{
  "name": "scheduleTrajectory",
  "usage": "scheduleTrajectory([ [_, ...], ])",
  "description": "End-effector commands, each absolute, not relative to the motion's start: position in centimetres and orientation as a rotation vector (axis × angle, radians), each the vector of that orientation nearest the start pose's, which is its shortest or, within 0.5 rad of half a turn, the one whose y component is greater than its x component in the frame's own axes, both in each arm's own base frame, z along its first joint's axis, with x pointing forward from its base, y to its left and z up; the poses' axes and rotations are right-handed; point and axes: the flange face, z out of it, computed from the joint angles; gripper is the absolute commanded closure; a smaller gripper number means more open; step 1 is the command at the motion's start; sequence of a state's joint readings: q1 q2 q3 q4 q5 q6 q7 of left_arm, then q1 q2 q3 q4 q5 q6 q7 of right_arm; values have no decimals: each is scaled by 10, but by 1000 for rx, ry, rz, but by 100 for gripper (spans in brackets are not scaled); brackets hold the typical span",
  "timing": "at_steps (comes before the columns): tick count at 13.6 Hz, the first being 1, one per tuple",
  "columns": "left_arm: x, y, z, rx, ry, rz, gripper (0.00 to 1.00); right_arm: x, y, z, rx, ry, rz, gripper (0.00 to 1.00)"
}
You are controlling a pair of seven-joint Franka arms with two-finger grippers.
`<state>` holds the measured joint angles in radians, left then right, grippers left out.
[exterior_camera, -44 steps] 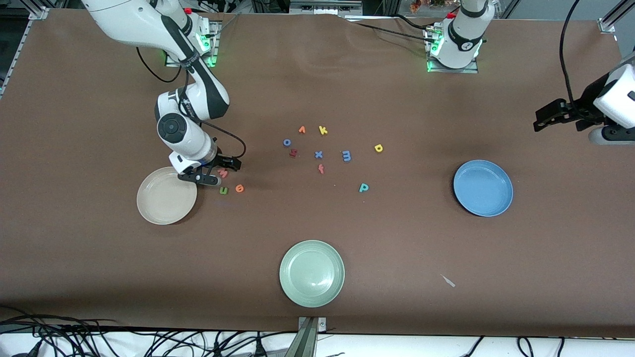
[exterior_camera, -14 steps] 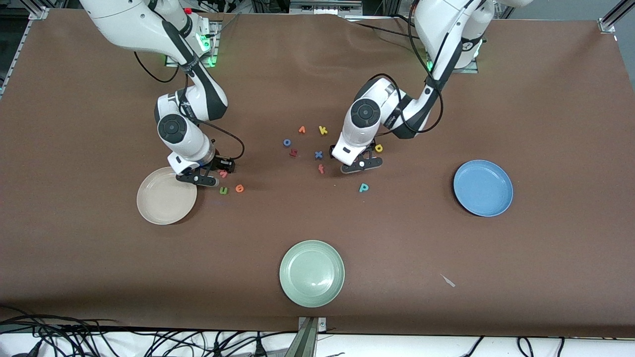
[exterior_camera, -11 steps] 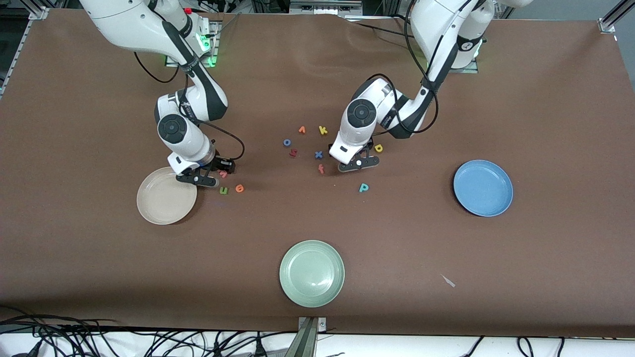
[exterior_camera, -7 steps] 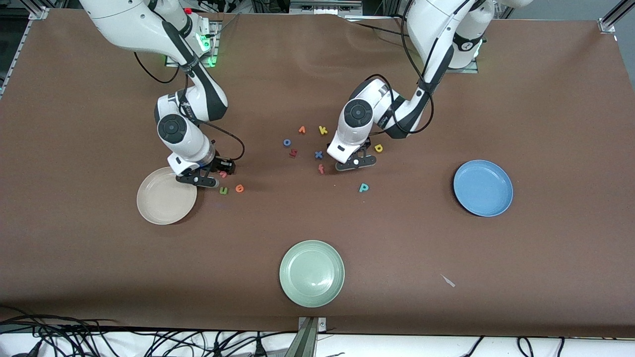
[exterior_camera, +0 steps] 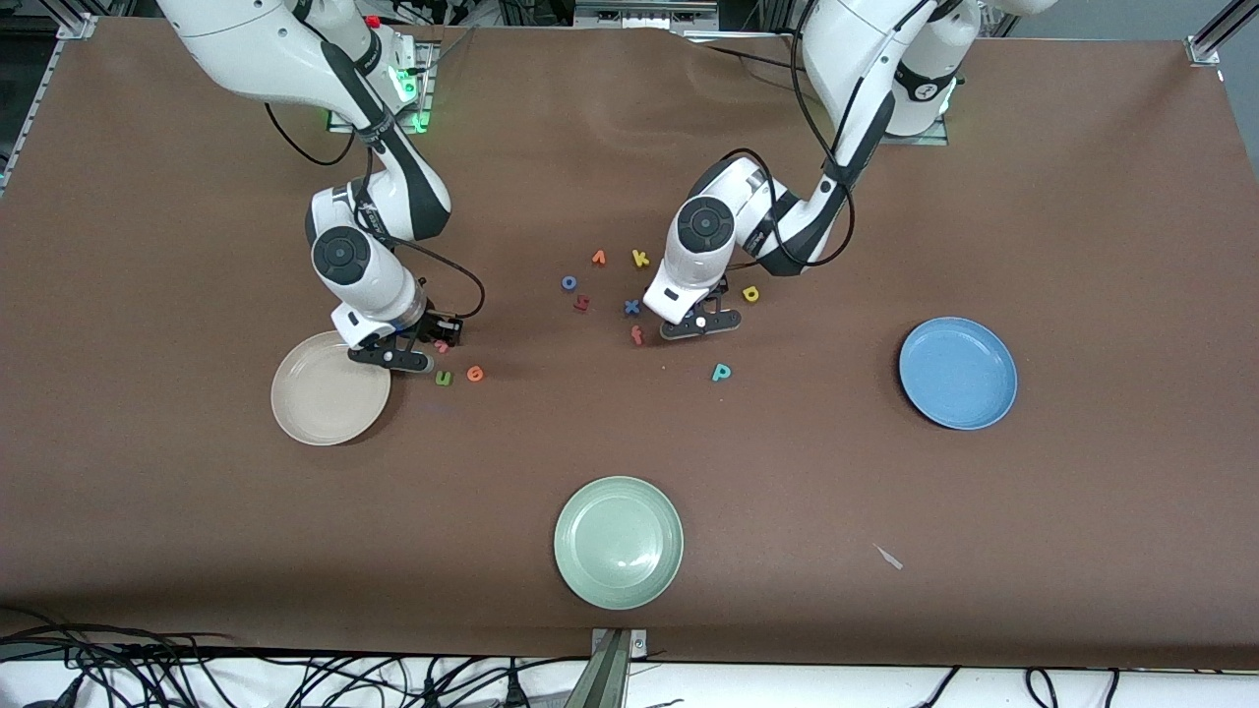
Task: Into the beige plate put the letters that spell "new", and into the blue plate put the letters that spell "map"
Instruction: 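Lift the pink m toward the white plate while the left gripper grasps the blue E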
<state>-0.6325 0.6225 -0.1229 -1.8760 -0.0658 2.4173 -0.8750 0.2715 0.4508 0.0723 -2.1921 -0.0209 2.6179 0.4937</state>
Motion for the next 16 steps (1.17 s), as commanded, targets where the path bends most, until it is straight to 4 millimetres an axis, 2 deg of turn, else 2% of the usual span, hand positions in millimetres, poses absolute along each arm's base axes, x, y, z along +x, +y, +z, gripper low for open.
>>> scheduleTrajectory([
  [1, 461, -427, 166, -3139, -243, 232, 83, 523, 190, 170, -3131, 216, 39, 58],
  [3, 472, -420, 184, -3149, -229, 220, 92, 524, 189, 174, -3131, 209, 34, 58],
  [5, 495, -405, 212, -3107, -208, 306, 95, 527, 189, 181, -3132, 201, 31, 58],
  [7, 521, -387, 237, -3080, -157, 416, 96, 537, 191, 201, -3147, 206, 73, 58],
  [8, 533, -370, 250, -3066, -125, 461, 96, 545, 193, 214, -3156, 203, 96, 58],
  [9, 542, -347, 257, -3053, -70, 516, 96, 552, 193, 227, -3166, 198, 118, 58],
  [11, 562, -289, 275, -3043, 48, 625, 96, 564, 174, 246, -3198, 147, 147, 58],
  [13, 581, -230, 288, -3054, 140, 676, 96, 573, 136, 256, -3220, 55, 163, 58],
  [16, 601, -148, 286, -3009, 282, 695, 96, 581, 79, 260, -3238, -85, 178, 57],
])
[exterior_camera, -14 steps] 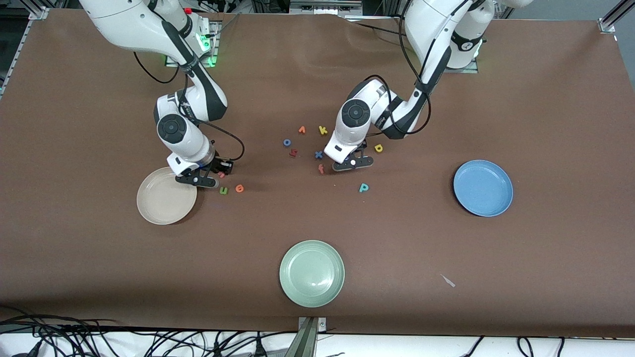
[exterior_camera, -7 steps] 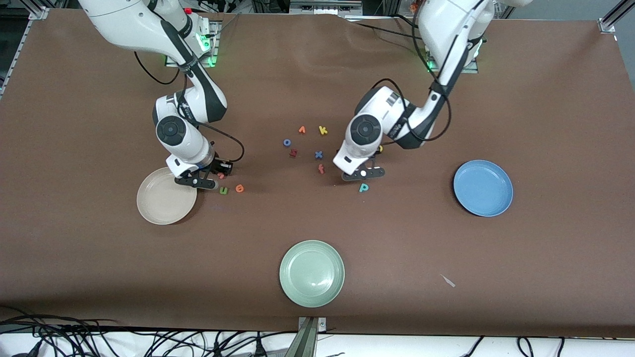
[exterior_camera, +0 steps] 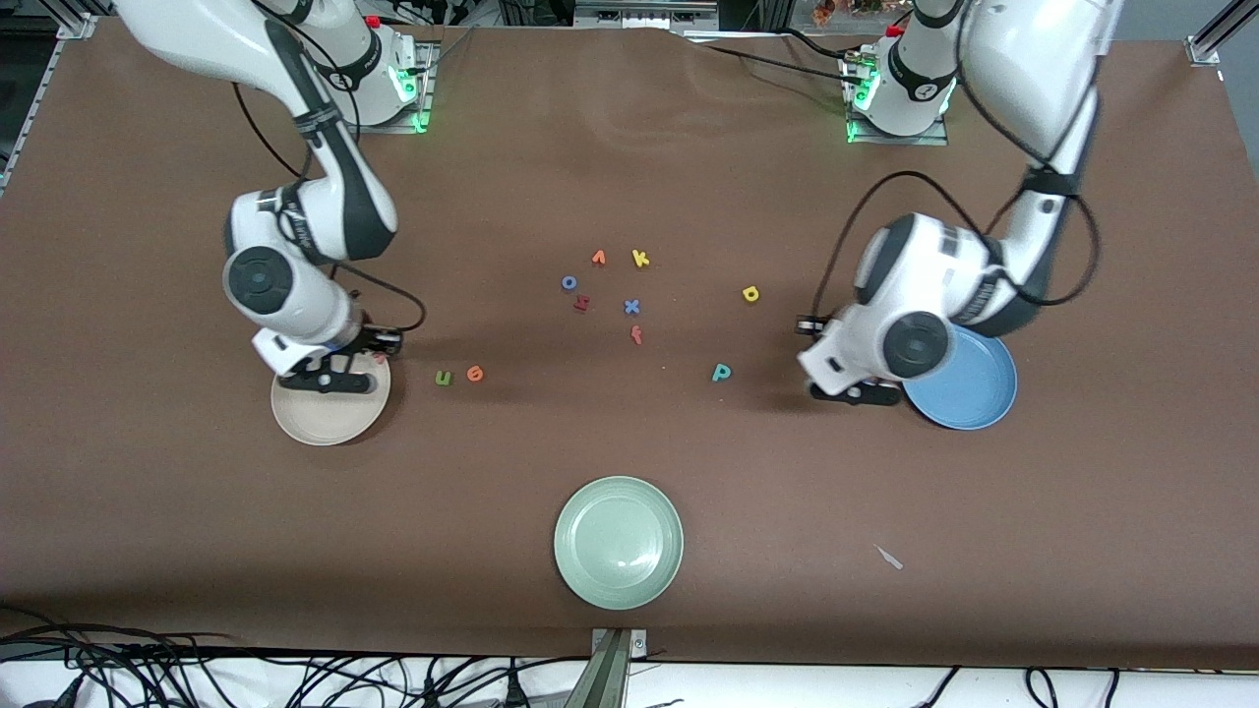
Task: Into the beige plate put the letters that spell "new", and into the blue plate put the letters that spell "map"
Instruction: 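Release the pink m on the white plate while the left gripper carries the E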
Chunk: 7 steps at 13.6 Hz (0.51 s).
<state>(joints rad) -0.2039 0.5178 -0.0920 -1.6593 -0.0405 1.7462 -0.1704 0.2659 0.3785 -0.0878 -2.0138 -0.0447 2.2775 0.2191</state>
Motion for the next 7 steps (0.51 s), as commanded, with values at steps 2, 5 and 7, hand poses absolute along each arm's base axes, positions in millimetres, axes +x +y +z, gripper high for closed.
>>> scheduleTrajectory([
  [2, 606, -110, 273, -2966, 372, 715, 96, 582, 60, 258, -3240, -123, 169, 56],
  [5, 614, -55, 248, -2906, 497, 754, 94, 581, 57, 253, -3238, -99, 149, 41],
  [7, 617, -28, 230, -2876, 584, 760, 92, 582, 66, 256, -3227, -67, 143, 29],
])
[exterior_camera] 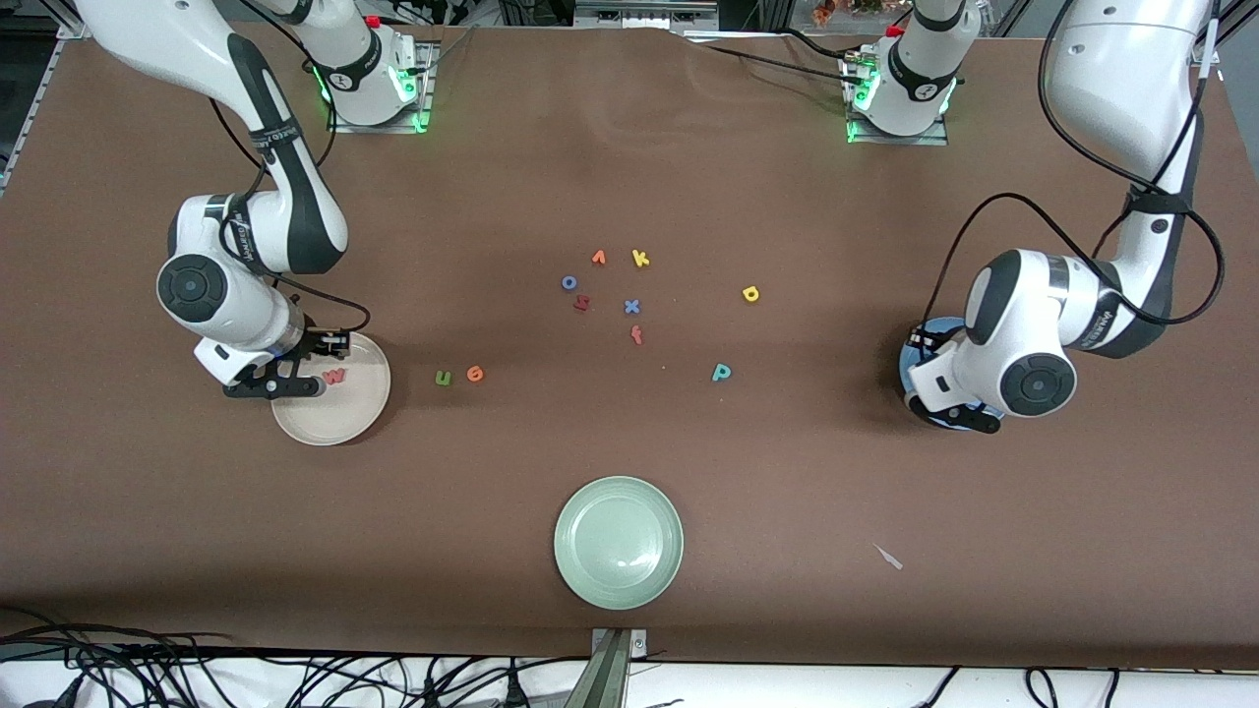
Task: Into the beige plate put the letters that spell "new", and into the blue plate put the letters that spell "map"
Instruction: 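Release the pink m on the white plate while the left gripper carries the E, then release the blue E on the blue plate while the right gripper reaches the green n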
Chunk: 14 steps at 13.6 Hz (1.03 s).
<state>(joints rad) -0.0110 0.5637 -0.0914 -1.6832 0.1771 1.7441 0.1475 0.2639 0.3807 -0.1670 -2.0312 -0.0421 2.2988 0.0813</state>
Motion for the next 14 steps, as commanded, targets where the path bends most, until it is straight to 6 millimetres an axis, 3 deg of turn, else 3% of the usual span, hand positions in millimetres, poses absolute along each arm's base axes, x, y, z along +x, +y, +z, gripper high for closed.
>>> scheduleTrajectory([
  [1, 618, -24, 220, -2864, 615, 763, 67, 584, 76, 256, -3228, -22, 130, 29],
  [2, 620, -21, 216, -2847, 628, 752, 17, 587, 98, 257, -3222, -2, 113, 27],
  [3, 621, -24, 219, -2854, 623, 745, 0, 592, 116, 254, -3223, 48, 98, 25],
  [5, 624, -32, 238, -2892, 574, 706, 0, 597, 157, 247, -3222, 116, 76, 25],
  [6, 623, -39, 244, -2959, 460, 691, 0, 600, 169, 242, -3224, 136, 67, 25],
  [9, 612, -87, 267, -3032, 256, 645, 0, 608, 189, 228, -3226, 164, 45, 25],
  [12, 587, -140, 267, -3073, 79, 524, 0, 608, 195, 218, -3218, 161, 23, 26],
  [14, 565, -169, 256, -3089, -47, 453, 0, 602, 215, 207, -3212, 158, -6, 26],
])
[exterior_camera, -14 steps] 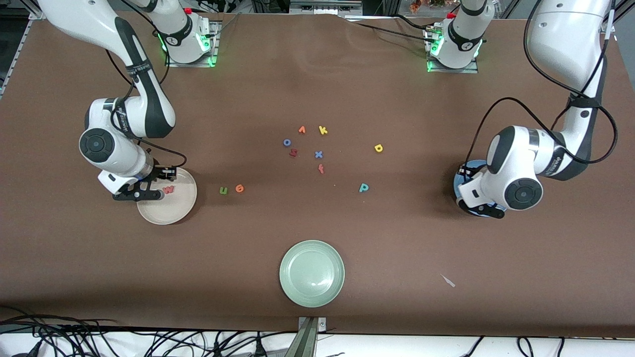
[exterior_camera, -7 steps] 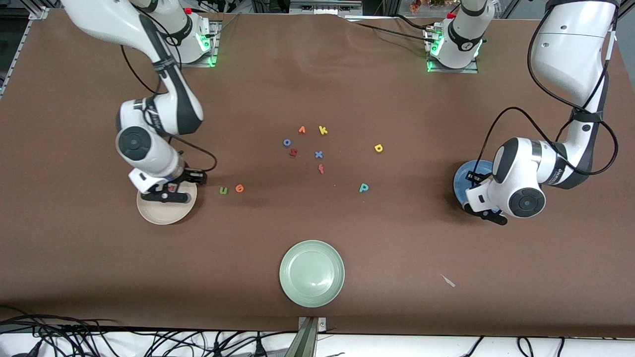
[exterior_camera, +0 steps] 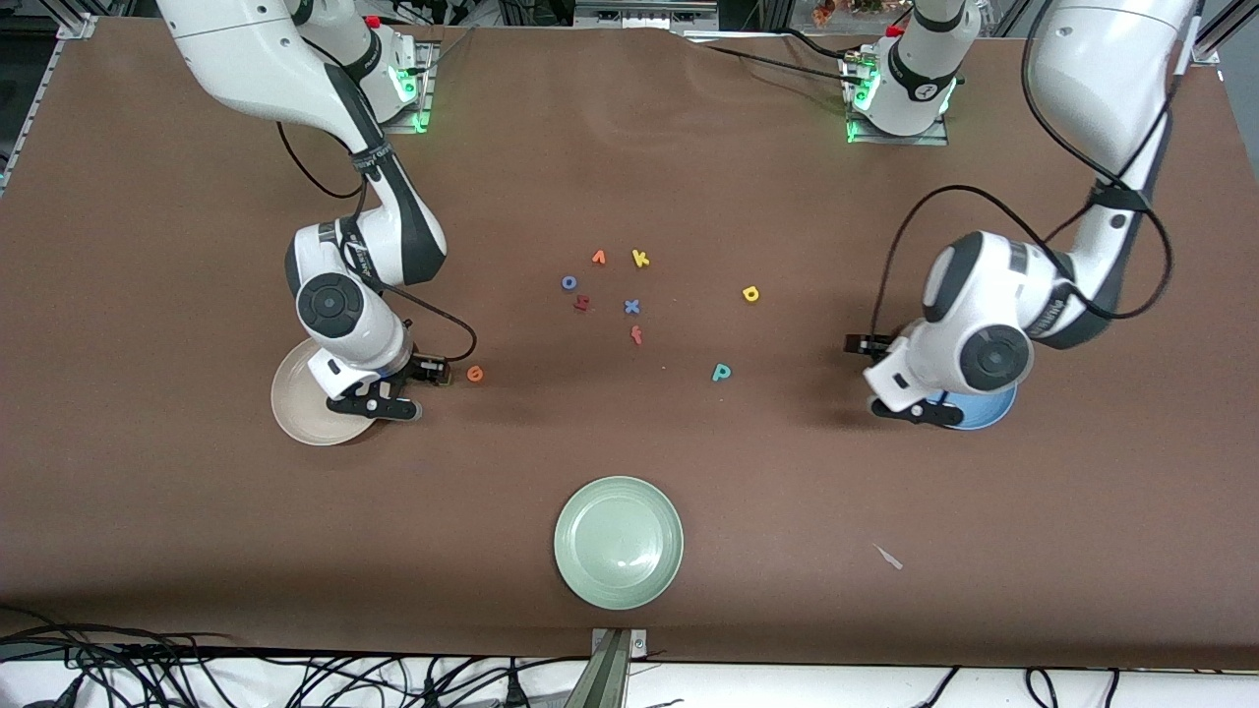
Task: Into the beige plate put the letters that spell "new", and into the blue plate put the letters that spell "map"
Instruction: 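Release the blue E on the blue plate while the right gripper reaches the green n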
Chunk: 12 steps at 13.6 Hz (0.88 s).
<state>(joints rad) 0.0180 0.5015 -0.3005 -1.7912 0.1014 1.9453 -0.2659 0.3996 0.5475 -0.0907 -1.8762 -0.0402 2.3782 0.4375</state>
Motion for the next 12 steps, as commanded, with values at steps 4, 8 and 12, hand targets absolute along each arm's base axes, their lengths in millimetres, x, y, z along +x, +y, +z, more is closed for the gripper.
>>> scheduleTrajectory([
  [4, 510, -229, 226, -3152, -294, 268, 0, 597, 228, 198, -3203, 170, -39, 26],
  [8, 464, -284, 203, -3164, -464, 201, 0, 592, 225, 187, -3207, 160, -25, 27],
  [12, 442, -311, 182, -3116, -508, 230, 7, 586, 222, 178, -3198, 155, -53, 34],
])
